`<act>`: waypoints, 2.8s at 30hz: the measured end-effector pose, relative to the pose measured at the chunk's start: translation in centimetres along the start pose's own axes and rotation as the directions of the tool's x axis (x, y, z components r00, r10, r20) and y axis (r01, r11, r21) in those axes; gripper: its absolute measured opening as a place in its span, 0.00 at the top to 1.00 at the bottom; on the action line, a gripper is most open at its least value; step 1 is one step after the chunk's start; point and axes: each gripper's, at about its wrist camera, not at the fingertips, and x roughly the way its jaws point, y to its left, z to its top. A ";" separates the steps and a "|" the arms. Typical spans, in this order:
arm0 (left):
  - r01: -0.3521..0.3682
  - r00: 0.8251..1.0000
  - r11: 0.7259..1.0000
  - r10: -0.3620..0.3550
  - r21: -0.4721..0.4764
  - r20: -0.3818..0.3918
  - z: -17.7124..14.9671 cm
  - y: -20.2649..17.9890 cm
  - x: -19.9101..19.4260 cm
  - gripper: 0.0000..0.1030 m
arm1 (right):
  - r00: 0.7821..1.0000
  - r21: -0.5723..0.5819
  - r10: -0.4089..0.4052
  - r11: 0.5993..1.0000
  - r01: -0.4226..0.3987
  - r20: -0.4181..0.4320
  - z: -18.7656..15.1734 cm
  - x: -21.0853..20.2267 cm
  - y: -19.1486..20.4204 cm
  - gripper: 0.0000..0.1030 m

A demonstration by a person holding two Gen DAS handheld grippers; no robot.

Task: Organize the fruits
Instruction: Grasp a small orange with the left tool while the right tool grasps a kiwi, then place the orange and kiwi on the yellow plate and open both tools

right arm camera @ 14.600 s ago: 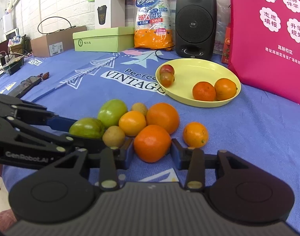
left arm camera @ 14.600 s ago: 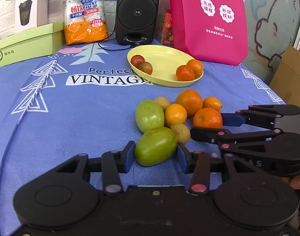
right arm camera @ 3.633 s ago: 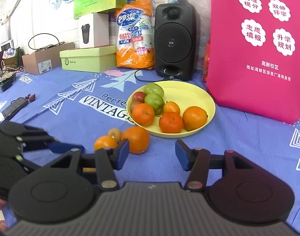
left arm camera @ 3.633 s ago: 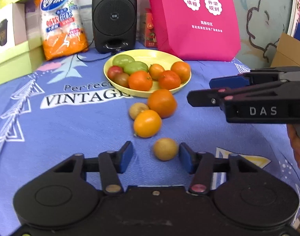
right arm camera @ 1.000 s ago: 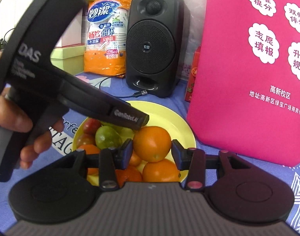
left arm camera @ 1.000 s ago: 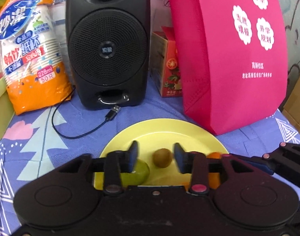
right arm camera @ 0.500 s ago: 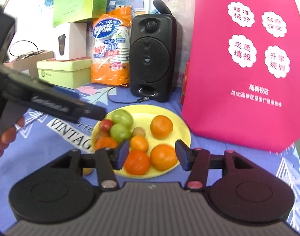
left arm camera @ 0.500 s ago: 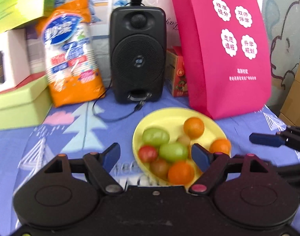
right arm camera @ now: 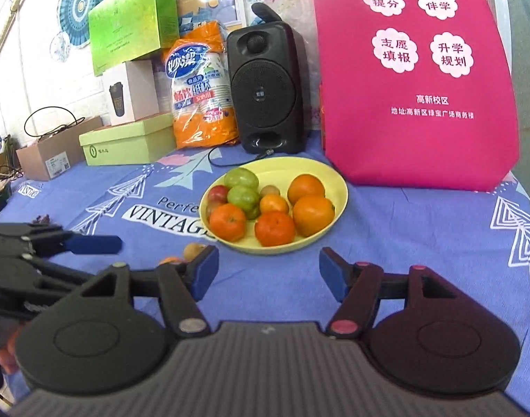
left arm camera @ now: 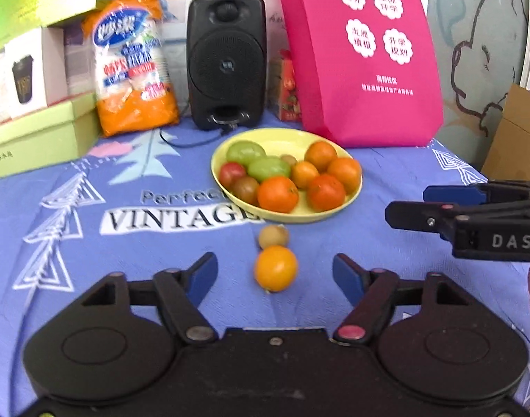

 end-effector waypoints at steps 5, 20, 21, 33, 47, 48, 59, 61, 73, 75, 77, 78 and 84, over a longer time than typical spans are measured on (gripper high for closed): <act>-0.003 1.000 1.000 0.003 -0.007 -0.029 -0.2 0.1 1.7 0.51 | 0.999 -0.016 0.035 0.999 -0.035 -0.006 -0.1 0.0 0.7 0.38; 0.018 0.997 0.999 -0.021 -0.042 -0.069 -0.3 0.9 3.9 0.70 | 0.997 -0.026 0.066 0.997 -0.067 -0.038 -0.4 1.6 1.3 0.38; 0.019 0.997 0.999 -0.021 -0.041 -0.069 -0.3 0.9 3.9 0.70 | 0.997 -0.028 0.067 0.997 -0.068 -0.040 -0.4 1.7 1.4 0.38; -0.091 0.993 0.991 0.083 -0.099 -0.082 -1.1 5.7 1.3 0.70 | 0.987 -0.086 0.134 0.986 -0.142 -0.088 0.5 5.6 5.2 0.56; -0.066 0.996 0.989 0.056 -0.134 -0.073 -1.5 6.9 1.0 0.70 | 0.981 -0.133 0.081 0.985 -0.106 -0.179 0.0 10.9 7.3 0.64; -0.065 0.996 0.989 0.055 -0.136 -0.074 -1.5 6.9 1.0 0.70 | 0.981 -0.129 0.082 0.986 -0.105 -0.176 0.0 11.0 7.3 0.69; -0.046 0.997 0.989 0.037 -0.137 -0.068 -1.4 6.6 0.0 0.70 | 0.986 -0.110 0.095 0.988 -0.111 -0.140 -0.3 8.0 6.3 0.74; -0.041 0.997 0.991 0.033 -0.131 -0.064 -1.3 6.3 -0.2 0.70 | 0.987 -0.100 0.091 0.989 -0.105 -0.133 -0.7 6.7 5.8 0.74; 0.005 0.999 0.999 -0.007 -0.044 -0.042 0.8 3.6 -0.5 0.70 | 0.999 -0.076 -0.003 0.997 -0.001 -0.054 -1.0 0.9 1.5 0.74; 0.014 0.999 1.000 -0.015 -0.026 -0.036 1.6 3.1 -0.3 0.70 | 0.999 -0.083 -0.011 0.997 0.008 -0.035 -0.2 0.5 1.0 0.74; 0.017 0.999 1.000 -0.017 -0.006 -0.030 2.5 2.7 0.0 0.70 | 1.000 -0.096 -0.016 0.995 0.014 -0.021 0.5 0.4 0.7 0.74; 0.016 1.000 1.000 -0.016 0.007 -0.026 2.9 2.5 0.1 0.70 | 1.000 -0.103 -0.017 0.995 0.016 -0.015 0.8 0.4 0.6 0.74; 0.032 0.999 0.999 -0.032 0.044 -0.009 4.9 1.3 0.8 0.70 | 1.000 -0.124 -0.012 0.992 0.013 0.010 2.1 0.6 0.6 0.74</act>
